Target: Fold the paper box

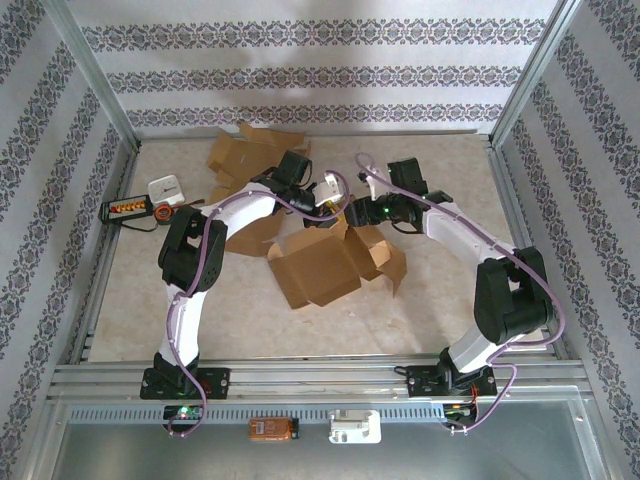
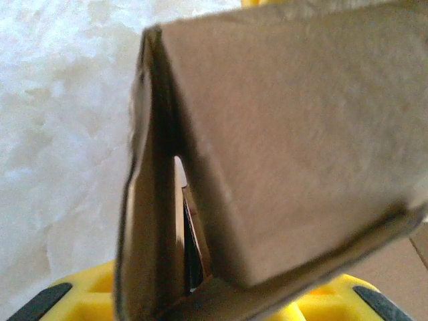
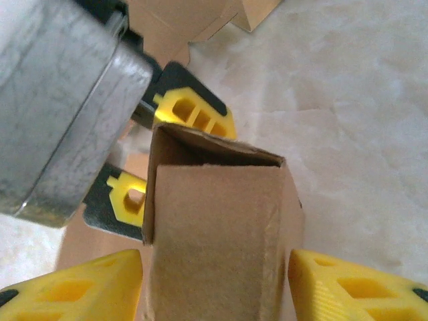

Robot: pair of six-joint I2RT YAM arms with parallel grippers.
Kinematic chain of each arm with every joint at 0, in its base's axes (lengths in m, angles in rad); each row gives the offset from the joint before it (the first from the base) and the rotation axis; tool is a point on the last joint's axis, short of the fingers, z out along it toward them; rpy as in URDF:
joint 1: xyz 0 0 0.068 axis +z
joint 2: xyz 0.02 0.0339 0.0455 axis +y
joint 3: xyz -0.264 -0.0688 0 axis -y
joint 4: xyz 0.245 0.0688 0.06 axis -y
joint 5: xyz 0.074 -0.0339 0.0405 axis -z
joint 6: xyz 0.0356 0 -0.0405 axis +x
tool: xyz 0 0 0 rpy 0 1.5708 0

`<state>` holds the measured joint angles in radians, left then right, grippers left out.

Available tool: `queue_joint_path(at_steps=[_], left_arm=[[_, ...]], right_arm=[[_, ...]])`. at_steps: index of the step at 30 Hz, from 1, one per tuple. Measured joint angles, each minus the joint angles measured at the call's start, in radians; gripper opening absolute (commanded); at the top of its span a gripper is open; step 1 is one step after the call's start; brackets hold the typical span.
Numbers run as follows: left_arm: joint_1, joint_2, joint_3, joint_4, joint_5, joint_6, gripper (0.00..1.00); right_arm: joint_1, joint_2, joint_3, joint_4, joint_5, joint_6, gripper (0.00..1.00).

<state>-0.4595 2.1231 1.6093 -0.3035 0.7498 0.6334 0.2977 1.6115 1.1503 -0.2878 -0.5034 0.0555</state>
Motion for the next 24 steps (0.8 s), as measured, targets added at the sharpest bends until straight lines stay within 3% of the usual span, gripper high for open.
queue_joint_path(at_steps=[6,13,20,24], left_arm=[[-0.005,-0.023,-0.129,0.121,-0.002,-0.103,0.35],[-0.005,-0.023,-0.141,0.192,-0.001,-0.189,0.33],[-0.005,-0.022,-0.141,0.227,-0.01,-0.254,0.24],[-0.005,-0.022,-0.146,0.255,-0.039,-0.298,0.11]], right_arm=[[-0.043,0.025,0.0,0.038,-0.088,0.078,0.6],[-0.052,0.062,0.0,0.067,-0.155,0.119,0.59],[-0.054,0.074,0.002,0.086,-0.172,0.13,0.59],[-0.054,0.076,0.003,0.094,-0.172,0.13,0.6]])
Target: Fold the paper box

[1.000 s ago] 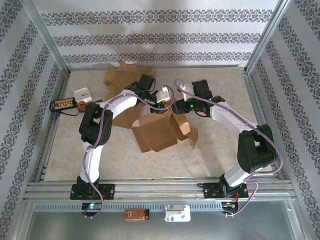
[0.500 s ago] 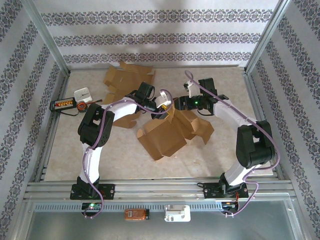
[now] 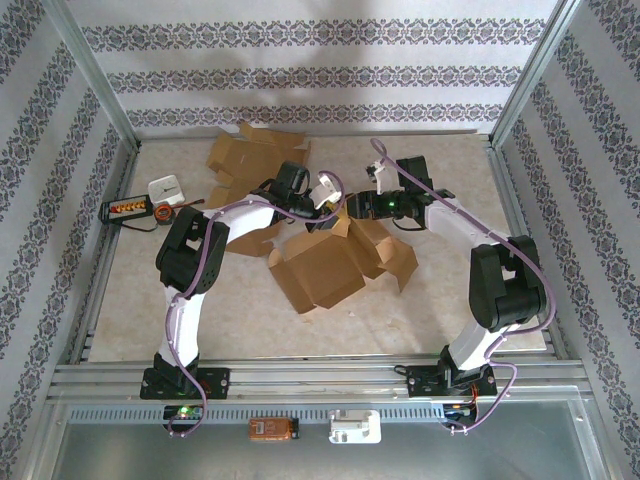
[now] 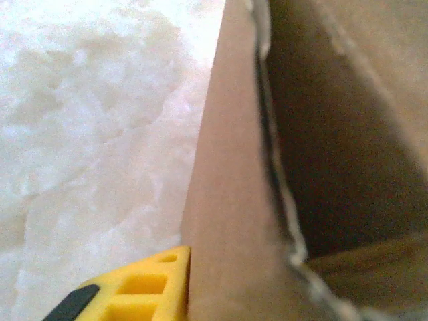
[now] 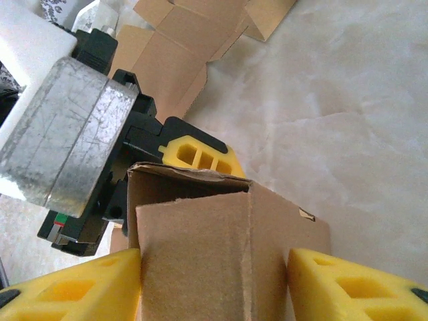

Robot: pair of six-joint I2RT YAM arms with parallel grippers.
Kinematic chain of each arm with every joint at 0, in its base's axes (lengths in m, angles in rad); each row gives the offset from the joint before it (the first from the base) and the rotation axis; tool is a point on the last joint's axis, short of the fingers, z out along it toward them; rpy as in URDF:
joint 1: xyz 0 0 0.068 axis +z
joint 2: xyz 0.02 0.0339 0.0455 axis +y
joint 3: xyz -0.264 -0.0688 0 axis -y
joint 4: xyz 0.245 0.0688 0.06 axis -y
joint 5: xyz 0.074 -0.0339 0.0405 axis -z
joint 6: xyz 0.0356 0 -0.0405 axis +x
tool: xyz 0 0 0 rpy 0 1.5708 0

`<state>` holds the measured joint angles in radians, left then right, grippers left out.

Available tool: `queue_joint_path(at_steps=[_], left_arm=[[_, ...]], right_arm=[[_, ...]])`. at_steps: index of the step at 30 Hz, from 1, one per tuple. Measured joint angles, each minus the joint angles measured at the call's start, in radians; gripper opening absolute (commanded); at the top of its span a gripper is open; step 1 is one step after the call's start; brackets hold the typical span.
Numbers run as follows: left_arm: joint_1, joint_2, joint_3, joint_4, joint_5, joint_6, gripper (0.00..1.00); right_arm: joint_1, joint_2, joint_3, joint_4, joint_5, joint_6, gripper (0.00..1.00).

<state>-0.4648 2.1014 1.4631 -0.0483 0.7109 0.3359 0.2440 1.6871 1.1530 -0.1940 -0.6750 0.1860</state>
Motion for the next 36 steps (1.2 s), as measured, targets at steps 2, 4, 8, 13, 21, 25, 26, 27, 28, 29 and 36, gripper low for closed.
queue_joint_path(at_steps=[2,4,8,13,21,25,26,27,28,29,36], left_arm=[[-0.005,0.0,-0.012,0.032,-0.031,-0.031,0.09],[-0.015,0.0,-0.024,0.061,-0.065,-0.061,0.11],[-0.039,0.0,-0.052,0.145,-0.12,-0.129,0.33],[-0.053,0.0,-0.056,0.212,-0.141,-0.176,0.29],[-0.058,0.0,-0.05,0.214,-0.166,-0.185,0.0],[-0.066,-0.007,-0.065,0.229,-0.22,-0.183,0.18],[-0.07,-0.013,-0.073,0.235,-0.237,-0.18,0.26],[-0.072,-0.018,-0.081,0.235,-0.252,-0.18,0.28],[-0.072,-0.019,-0.087,0.236,-0.261,-0.18,0.28],[-0.072,-0.02,-0.093,0.235,-0.272,-0.18,0.28],[-0.073,-0.02,-0.102,0.232,-0.328,-0.185,0.0]], right_arm=[[0.0,0.001,0.001,0.004,-0.001,0.004,0.6],[0.001,0.002,0.003,0.004,-0.003,0.01,0.61],[0.0,0.006,0.006,0.001,-0.013,0.021,0.6],[0.003,0.014,0.006,-0.003,-0.037,0.025,0.6],[0.002,0.014,0.01,0.004,-0.041,0.038,0.62],[0.003,0.0,0.01,-0.013,-0.01,0.078,0.63],[0.003,-0.01,0.01,-0.022,0.002,0.091,0.63],[0.003,-0.022,0.01,-0.026,0.012,0.101,0.63],[0.003,-0.033,0.01,-0.027,0.019,0.108,0.63],[0.003,-0.048,0.009,-0.027,0.032,0.117,0.64],[0.009,-0.146,0.002,-0.026,0.159,0.212,0.68]])
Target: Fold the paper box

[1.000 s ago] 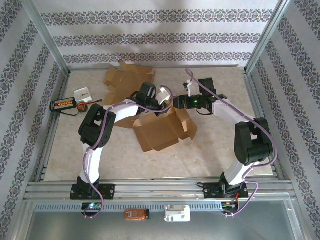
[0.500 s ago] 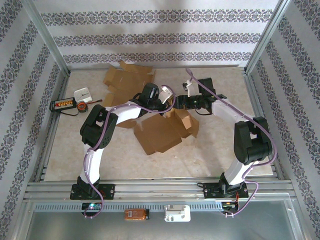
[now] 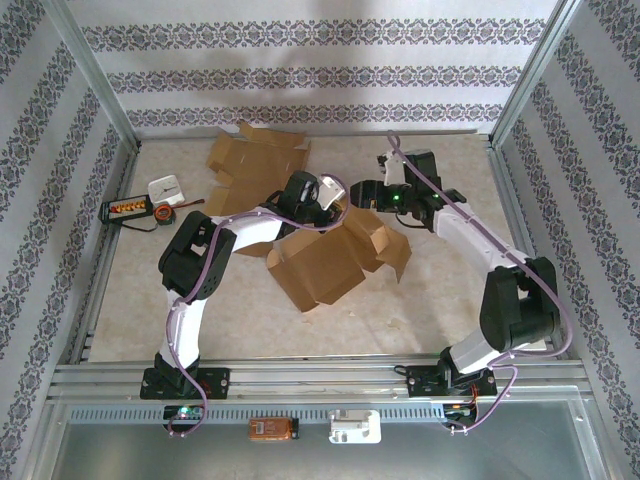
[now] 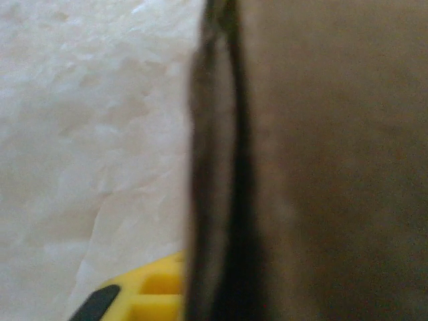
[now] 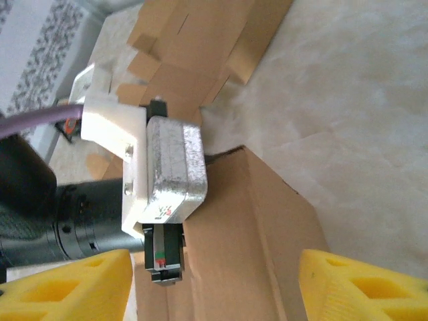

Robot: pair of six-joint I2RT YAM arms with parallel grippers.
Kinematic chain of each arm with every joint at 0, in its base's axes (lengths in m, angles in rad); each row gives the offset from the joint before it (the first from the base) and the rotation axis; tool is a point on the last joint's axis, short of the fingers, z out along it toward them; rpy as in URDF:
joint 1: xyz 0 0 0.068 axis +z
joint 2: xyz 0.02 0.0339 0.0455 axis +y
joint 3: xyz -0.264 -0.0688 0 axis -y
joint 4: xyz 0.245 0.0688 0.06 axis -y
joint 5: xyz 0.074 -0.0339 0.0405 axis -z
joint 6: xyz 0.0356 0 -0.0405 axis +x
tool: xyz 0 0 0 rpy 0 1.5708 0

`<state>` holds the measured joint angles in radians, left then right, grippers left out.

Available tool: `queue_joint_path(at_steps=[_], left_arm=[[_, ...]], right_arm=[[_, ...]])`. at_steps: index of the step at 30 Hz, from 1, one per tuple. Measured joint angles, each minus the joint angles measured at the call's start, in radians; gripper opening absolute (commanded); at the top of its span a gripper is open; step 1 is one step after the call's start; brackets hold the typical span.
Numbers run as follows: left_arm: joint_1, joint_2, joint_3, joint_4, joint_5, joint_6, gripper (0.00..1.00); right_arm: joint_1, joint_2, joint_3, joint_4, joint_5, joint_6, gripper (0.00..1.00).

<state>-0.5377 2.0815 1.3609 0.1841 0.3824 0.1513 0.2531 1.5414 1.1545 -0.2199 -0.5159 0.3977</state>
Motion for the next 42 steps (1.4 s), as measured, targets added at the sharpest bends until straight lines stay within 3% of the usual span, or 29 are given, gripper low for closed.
queue_joint_path(at_steps=[5,10,14,17,19,24,27,30,36,42], left_arm=[[-0.018,-0.029,-0.048,0.033,-0.085,-0.008,0.0],[-0.071,-0.097,-0.126,0.033,-0.344,-0.113,0.01],[-0.101,-0.129,-0.165,0.035,-0.451,-0.232,0.36],[-0.11,-0.159,-0.211,0.033,-0.47,-0.318,0.52],[-0.116,-0.199,-0.251,0.031,-0.471,-0.361,0.66],[-0.126,-0.385,-0.329,-0.027,-0.464,-0.43,0.84],[-0.126,-0.519,-0.319,-0.11,-0.451,-0.463,0.89],[-0.117,-0.583,-0.205,-0.246,-0.415,-0.512,0.9],[-0.014,-0.435,0.158,-0.456,-0.21,-0.649,0.9],[0.037,-0.214,0.275,-0.57,-0.089,-0.71,0.91]], right_arm=[[0.0,-0.057,0.006,-0.06,0.161,0.125,0.68],[0.012,-0.123,0.056,-0.18,0.351,0.25,0.69],[0.026,-0.158,0.11,-0.246,0.431,0.326,0.7],[0.032,-0.163,0.148,-0.288,0.453,0.379,0.7],[0.042,-0.163,0.162,-0.327,0.47,0.406,0.71],[0.093,-0.178,0.163,-0.424,0.519,0.44,0.72],[0.116,-0.198,0.155,-0.459,0.523,0.462,0.74],[0.118,-0.211,0.126,-0.462,0.518,0.497,0.76],[0.118,-0.178,0.057,-0.441,0.484,0.568,0.79],[0.118,-0.097,0.013,-0.349,0.445,0.6,0.75]])
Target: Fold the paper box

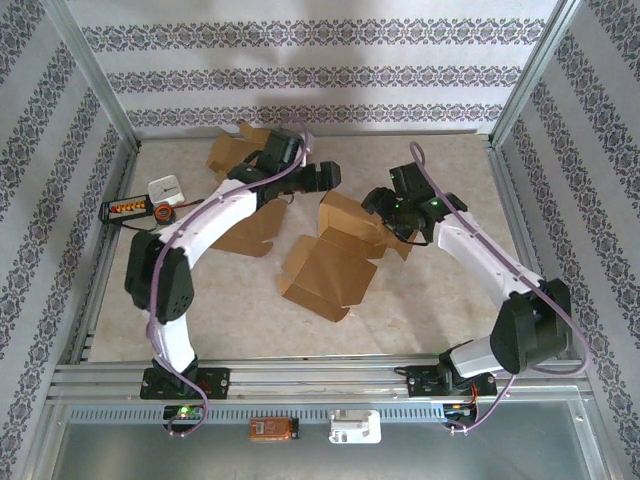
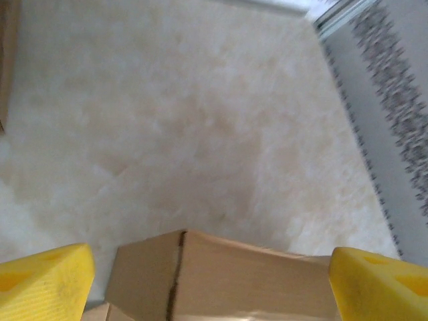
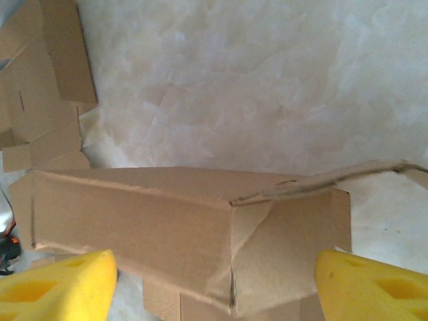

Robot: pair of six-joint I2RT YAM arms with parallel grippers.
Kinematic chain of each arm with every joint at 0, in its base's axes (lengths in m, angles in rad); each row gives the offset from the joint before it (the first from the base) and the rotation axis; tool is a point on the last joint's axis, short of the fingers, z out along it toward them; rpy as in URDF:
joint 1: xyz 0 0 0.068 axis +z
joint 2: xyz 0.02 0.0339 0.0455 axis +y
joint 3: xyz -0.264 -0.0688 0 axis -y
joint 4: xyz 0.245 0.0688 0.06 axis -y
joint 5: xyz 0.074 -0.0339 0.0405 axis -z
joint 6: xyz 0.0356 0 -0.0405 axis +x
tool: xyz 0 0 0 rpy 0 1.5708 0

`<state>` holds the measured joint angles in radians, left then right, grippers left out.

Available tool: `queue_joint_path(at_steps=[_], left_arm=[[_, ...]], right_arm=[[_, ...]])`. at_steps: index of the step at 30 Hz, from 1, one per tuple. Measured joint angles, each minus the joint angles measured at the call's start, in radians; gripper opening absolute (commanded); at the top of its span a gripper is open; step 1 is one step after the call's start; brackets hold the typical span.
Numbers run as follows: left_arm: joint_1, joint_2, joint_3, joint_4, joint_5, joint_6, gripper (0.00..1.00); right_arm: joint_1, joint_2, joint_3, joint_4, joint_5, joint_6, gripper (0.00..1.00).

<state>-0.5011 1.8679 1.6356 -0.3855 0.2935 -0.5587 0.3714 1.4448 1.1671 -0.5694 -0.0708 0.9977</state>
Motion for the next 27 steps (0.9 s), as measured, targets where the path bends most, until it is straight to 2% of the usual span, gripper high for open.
queue_joint_path(at_steps=[3,10,17,20,24,27], left_arm=[[0.002,0.079,0.013,-0.034,0.04,-0.004,0.89],[0.014,0.106,0.006,-0.034,0.105,-0.04,0.66],[0.022,0.029,-0.139,0.071,0.121,-0.124,0.65],[0.024,-0.015,-0.201,0.094,0.12,-0.157,0.68],[0.024,-0.044,-0.229,0.095,0.109,-0.176,0.71],[0.024,-0.047,-0.23,0.094,0.087,-0.175,0.72]], right_arm=[[0.008,0.035,-0.006,0.042,-0.009,-0.001,0.72],[0.013,0.078,-0.006,0.109,-0.017,-0.033,0.62],[0.013,0.143,0.047,0.118,-0.016,-0.096,0.62],[0.013,0.187,0.094,0.118,-0.017,-0.124,0.62],[0.013,0.237,0.15,0.125,-0.016,-0.151,0.63],[0.013,0.246,0.165,0.122,-0.016,-0.169,0.67]])
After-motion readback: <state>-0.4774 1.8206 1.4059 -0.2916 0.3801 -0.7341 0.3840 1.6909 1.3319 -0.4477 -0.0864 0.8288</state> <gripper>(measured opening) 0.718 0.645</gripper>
